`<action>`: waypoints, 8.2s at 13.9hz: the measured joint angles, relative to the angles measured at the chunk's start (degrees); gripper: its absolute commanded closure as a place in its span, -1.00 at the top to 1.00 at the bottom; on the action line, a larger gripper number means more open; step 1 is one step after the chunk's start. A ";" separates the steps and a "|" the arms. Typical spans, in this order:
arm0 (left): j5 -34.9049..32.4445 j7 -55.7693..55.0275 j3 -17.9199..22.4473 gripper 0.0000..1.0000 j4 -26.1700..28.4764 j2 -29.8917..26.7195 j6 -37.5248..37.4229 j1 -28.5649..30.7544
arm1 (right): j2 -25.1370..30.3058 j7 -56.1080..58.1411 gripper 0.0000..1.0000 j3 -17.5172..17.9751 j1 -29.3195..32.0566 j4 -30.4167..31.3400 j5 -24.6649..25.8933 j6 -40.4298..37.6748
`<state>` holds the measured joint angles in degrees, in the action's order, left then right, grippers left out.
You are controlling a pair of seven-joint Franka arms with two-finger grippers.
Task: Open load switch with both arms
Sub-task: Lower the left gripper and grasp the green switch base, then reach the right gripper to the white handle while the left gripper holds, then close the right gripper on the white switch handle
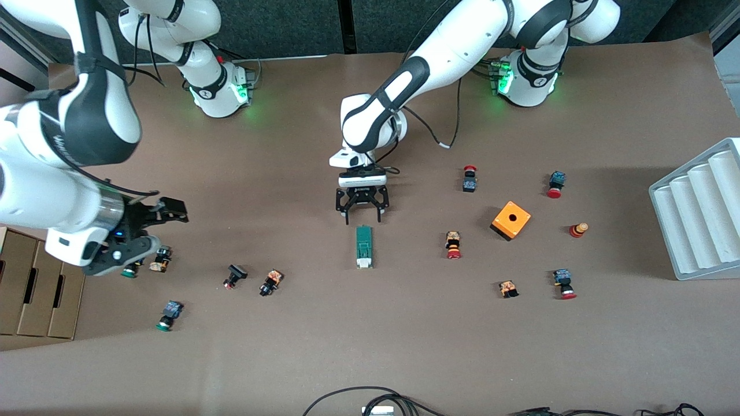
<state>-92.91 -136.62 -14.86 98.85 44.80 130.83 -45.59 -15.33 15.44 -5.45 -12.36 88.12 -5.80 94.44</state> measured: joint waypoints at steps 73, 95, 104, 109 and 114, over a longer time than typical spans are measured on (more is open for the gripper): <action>-15.12 -12.43 0.81 -0.59 -5.74 12.07 -22.35 -7.63 | -33.18 40.06 0.31 2.09 -27.88 -7.63 -2.73 47.07; -15.23 -12.49 0.81 -0.59 -5.72 12.11 -22.44 -7.65 | -33.63 40.09 -0.33 2.01 -28.04 -7.55 -2.67 47.05; -15.31 -12.49 0.82 -0.59 -5.68 12.11 -22.47 -7.66 | -33.47 40.03 -0.33 1.97 -28.10 -7.58 -2.55 46.64; -15.32 -12.49 0.82 -0.59 -5.68 12.12 -22.48 -7.66 | -32.88 40.02 -0.33 1.95 -28.20 -7.61 -2.51 45.37; -15.33 -12.49 0.82 -0.59 -5.68 12.12 -22.49 -7.66 | -32.09 39.92 -0.33 1.95 -28.33 -7.61 -2.51 43.16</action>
<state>-108.25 -149.11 -14.04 93.18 56.92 108.34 -53.25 -47.42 55.35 -3.49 -40.69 80.51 -8.30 137.60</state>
